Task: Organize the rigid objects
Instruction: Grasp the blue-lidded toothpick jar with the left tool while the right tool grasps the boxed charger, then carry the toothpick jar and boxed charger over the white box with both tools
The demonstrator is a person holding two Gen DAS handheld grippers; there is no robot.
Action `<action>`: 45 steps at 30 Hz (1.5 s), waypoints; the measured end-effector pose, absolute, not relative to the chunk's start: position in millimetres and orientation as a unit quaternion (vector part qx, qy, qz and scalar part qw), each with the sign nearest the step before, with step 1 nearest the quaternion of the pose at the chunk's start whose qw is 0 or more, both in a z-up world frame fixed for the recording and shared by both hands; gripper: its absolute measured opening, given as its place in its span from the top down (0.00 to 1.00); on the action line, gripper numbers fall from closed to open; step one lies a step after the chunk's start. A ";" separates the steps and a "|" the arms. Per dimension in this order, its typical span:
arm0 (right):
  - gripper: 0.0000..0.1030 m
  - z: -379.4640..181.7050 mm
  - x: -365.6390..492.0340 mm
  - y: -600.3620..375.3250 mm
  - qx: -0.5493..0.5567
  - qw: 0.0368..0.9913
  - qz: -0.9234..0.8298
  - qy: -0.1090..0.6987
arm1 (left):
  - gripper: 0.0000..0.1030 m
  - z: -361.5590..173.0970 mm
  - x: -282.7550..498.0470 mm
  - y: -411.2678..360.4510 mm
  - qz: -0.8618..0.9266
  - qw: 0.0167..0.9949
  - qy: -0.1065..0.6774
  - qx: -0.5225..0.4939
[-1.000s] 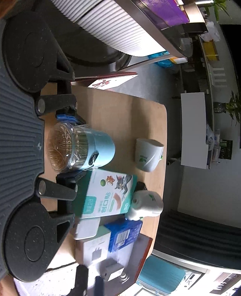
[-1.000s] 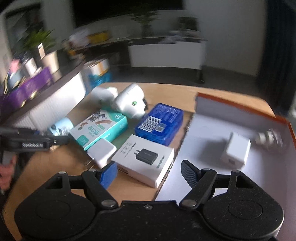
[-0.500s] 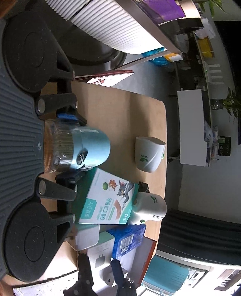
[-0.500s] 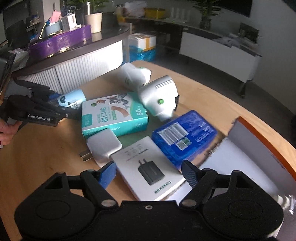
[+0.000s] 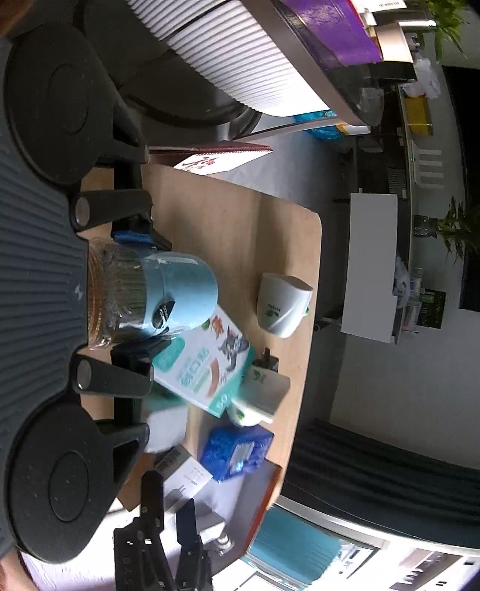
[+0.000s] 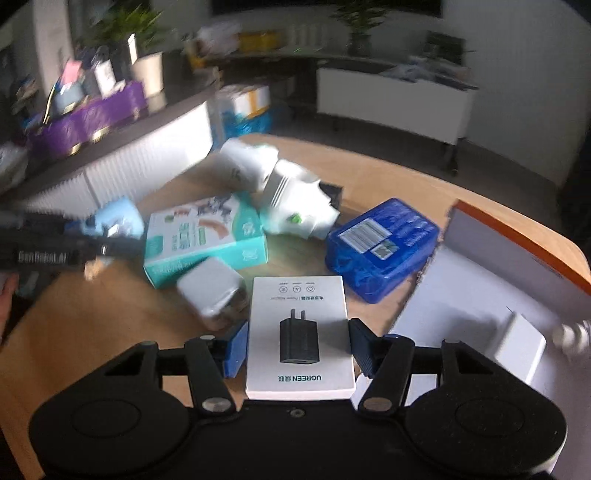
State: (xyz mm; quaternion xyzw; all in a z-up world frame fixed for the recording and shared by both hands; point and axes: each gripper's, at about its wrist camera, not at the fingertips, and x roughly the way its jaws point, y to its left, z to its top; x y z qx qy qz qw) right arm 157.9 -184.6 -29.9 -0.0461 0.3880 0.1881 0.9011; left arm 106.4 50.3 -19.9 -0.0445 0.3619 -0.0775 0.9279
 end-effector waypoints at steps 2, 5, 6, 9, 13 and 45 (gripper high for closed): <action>0.31 -20.0 148.5 -186.6 -0.032 0.910 0.175 0.374 | 0.54 -18.4 101.3 48.3 -0.078 0.928 0.361 -0.048; 0.31 -5.2 134.5 -188.7 -0.008 0.921 0.158 0.356 | 0.54 -15.2 94.7 46.1 -0.075 0.929 0.358 -0.059; 0.31 -0.9 129.4 -191.2 0.002 0.924 0.155 0.351 | 0.54 -13.4 93.1 44.8 -0.076 0.929 0.357 -0.061; 0.31 7.4 114.8 -192.8 0.027 0.929 0.143 0.339 | 0.54 -6.7 85.8 40.5 -0.079 0.931 0.350 -0.063; 0.31 14.9 98.1 -197.1 0.044 0.934 0.127 0.332 | 0.54 6.6 73.5 32.4 -0.090 0.937 0.331 -0.071; 0.31 32.7 25.8 -289.0 0.113 0.949 -0.004 0.293 | 0.54 45.1 50.7 -89.4 -0.192 0.936 0.290 -0.045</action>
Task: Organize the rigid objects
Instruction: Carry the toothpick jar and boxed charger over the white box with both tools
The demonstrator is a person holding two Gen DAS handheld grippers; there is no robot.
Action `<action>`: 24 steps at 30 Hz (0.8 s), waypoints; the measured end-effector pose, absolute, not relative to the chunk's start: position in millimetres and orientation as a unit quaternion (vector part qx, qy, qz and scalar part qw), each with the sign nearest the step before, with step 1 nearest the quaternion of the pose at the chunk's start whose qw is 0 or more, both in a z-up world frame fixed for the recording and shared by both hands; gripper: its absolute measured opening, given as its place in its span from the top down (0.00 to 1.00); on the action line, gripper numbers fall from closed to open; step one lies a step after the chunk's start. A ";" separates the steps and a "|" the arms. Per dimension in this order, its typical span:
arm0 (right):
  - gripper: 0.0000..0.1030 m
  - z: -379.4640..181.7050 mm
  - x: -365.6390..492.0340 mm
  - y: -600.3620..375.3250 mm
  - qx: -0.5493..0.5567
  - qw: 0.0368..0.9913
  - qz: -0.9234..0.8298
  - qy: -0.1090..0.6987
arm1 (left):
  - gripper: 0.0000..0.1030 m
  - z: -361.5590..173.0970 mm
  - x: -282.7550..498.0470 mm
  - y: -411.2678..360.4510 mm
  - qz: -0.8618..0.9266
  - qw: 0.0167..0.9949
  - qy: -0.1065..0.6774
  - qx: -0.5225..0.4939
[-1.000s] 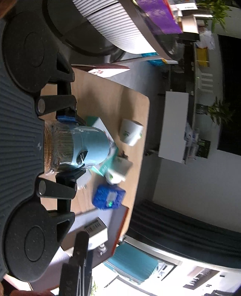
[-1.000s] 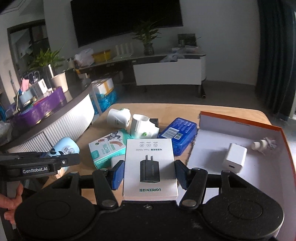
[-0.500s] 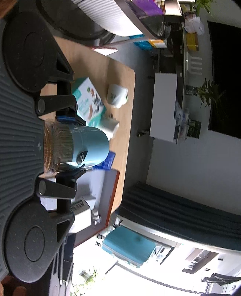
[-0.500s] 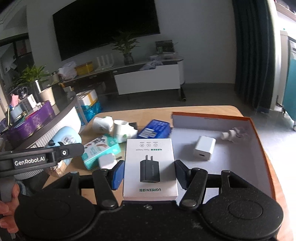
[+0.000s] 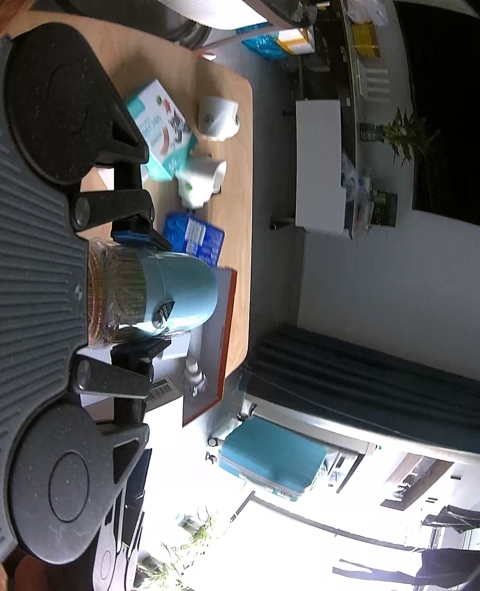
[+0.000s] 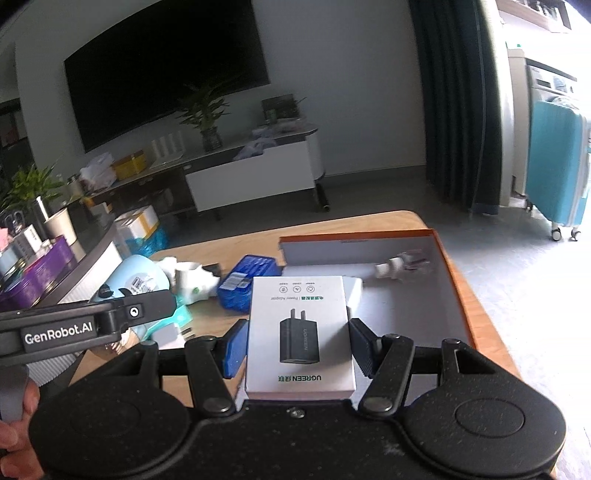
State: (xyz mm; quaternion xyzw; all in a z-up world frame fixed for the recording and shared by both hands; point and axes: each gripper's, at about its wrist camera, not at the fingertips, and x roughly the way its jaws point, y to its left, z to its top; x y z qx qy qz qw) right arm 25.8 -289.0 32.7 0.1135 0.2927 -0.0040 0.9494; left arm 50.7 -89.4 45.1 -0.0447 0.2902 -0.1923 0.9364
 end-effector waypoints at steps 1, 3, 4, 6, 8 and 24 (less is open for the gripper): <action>0.31 32.9 24.6 -291.8 0.115 0.950 -0.008 0.291 | 0.54 45.2 51.4 -92.7 -0.194 0.936 0.289 -0.043; 0.31 32.7 22.7 -297.4 0.119 0.950 -0.015 0.290 | 0.54 45.0 53.5 -98.5 -0.198 0.936 0.289 -0.041; 0.31 32.4 21.7 -299.8 0.121 0.950 -0.019 0.289 | 0.54 44.9 54.6 -100.9 -0.202 0.935 0.289 -0.041; 0.31 32.0 20.3 -304.5 0.124 0.950 -0.026 0.287 | 0.54 44.2 56.1 -106.5 -0.206 0.934 0.290 -0.038; 0.31 31.9 18.5 -308.6 0.127 0.950 -0.030 0.285 | 0.54 43.1 57.0 -111.3 -0.212 0.932 0.291 -0.035; 0.31 29.8 16.5 -329.9 0.137 0.947 -0.060 0.284 | 0.54 34.2 62.1 -138.0 -0.227 0.924 0.307 -0.025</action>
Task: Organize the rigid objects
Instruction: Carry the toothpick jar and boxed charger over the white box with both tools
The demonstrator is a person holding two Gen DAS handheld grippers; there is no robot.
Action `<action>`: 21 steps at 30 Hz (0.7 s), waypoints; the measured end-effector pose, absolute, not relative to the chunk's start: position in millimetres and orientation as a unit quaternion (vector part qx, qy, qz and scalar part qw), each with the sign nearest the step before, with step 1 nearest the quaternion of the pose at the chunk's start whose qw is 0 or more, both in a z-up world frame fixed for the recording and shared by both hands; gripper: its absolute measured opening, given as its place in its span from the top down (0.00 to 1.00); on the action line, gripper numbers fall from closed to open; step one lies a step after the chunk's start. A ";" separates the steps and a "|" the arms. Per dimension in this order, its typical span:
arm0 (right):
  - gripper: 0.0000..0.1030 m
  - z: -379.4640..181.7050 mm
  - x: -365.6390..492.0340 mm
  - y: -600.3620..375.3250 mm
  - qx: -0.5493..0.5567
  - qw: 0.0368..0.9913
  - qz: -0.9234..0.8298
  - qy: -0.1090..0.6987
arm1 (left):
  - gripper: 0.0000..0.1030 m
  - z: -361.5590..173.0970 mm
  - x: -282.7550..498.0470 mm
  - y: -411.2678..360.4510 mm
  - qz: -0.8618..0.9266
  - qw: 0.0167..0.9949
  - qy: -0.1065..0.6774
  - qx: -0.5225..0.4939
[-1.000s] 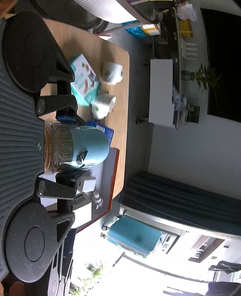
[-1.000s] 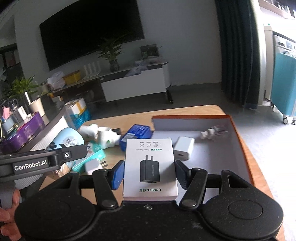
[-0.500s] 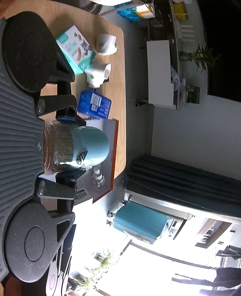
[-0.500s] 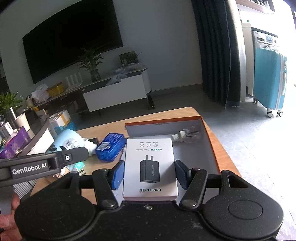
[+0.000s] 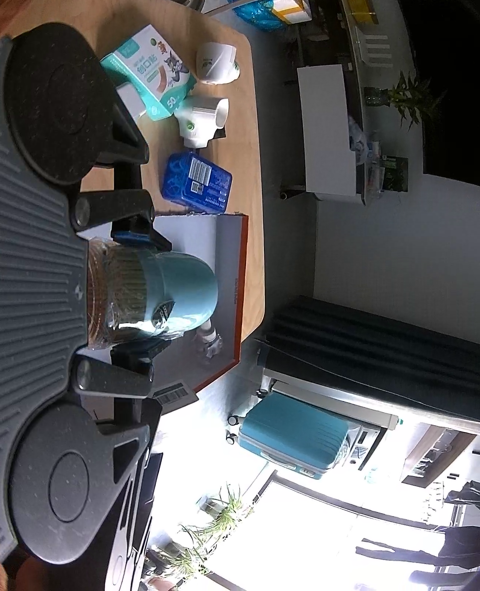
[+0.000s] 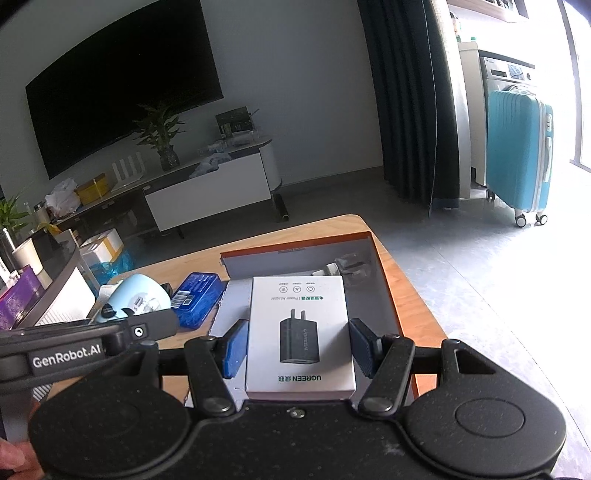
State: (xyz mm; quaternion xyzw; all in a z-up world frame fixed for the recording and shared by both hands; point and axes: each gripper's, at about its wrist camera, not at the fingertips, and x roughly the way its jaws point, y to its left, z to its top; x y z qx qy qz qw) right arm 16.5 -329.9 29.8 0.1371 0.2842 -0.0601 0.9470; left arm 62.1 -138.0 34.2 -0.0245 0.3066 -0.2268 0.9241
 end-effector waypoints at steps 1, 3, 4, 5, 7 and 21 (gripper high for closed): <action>0.31 29.7 16.8 -330.3 0.137 0.947 -0.061 0.284 | 0.54 33.9 62.1 -139.0 -0.227 0.924 0.307 -0.023; 0.31 29.6 17.5 -331.4 0.138 0.947 -0.062 0.284 | 0.54 32.8 63.1 -141.3 -0.227 0.923 0.309 -0.021; 0.31 30.1 17.8 -330.6 0.138 0.947 -0.064 0.283 | 0.54 32.3 63.7 -142.4 -0.227 0.923 0.310 -0.021; 0.31 30.2 18.4 -330.7 0.138 0.947 -0.065 0.283 | 0.54 32.0 64.5 -143.4 -0.226 0.923 0.311 -0.020; 0.31 29.9 19.6 -332.3 0.137 0.947 -0.067 0.283 | 0.54 31.8 65.8 -145.6 -0.225 0.923 0.312 -0.020; 0.31 35.1 28.3 -344.9 0.130 0.950 -0.071 0.274 | 0.54 33.9 71.2 -158.6 -0.228 0.921 0.314 -0.020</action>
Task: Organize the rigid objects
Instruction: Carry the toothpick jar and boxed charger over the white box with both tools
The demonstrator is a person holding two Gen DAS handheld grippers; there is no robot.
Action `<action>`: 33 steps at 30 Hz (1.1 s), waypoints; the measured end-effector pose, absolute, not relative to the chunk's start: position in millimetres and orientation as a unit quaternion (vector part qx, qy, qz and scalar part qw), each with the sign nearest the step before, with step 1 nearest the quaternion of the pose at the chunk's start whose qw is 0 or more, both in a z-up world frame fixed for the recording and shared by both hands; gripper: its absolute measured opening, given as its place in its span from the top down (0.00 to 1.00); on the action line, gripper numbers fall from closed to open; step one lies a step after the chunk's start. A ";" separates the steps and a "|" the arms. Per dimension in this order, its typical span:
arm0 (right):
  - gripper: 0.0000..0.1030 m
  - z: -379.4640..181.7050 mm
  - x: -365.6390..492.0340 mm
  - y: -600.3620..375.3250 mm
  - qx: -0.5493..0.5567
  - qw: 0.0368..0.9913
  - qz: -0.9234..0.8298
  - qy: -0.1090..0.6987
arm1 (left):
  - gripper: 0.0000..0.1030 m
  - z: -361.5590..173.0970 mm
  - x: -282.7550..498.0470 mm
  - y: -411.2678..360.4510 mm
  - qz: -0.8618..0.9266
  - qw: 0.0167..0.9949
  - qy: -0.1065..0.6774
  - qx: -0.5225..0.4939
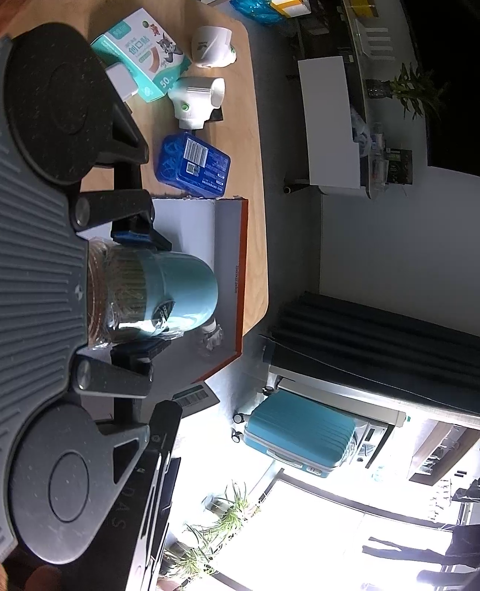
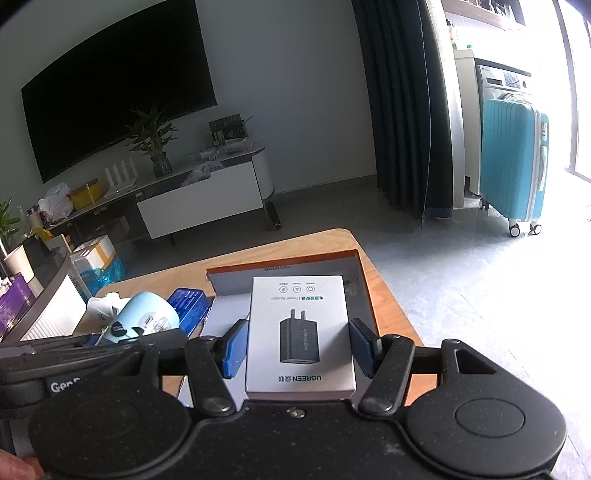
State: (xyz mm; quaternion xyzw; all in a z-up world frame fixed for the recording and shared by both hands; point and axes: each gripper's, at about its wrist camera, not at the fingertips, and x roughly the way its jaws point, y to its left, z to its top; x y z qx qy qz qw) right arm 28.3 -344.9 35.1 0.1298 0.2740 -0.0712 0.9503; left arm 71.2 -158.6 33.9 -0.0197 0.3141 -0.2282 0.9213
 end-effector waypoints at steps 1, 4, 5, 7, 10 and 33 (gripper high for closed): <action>0.31 35.1 28.7 -344.8 0.130 0.950 -0.071 0.274 | 0.54 34.0 71.3 -159.0 -0.228 0.921 0.314 -0.019; 0.31 35.6 31.1 -345.2 0.129 0.951 -0.070 0.274 | 0.54 33.7 71.9 -160.1 -0.227 0.921 0.315 -0.020; 0.31 35.3 31.8 -344.5 0.128 0.951 -0.069 0.274 | 0.54 33.6 72.4 -160.3 -0.228 0.921 0.315 -0.021; 0.31 35.3 33.4 -344.0 0.127 0.950 -0.069 0.276 | 0.54 33.3 72.8 -160.5 -0.226 0.921 0.316 -0.022; 0.31 35.7 34.5 -344.2 0.124 0.951 -0.067 0.277 | 0.54 32.8 73.7 -160.4 -0.227 0.920 0.318 -0.023; 0.31 29.5 57.0 -346.7 0.117 0.946 -0.076 0.293 | 0.54 25.1 86.6 -170.3 -0.230 0.914 0.335 -0.018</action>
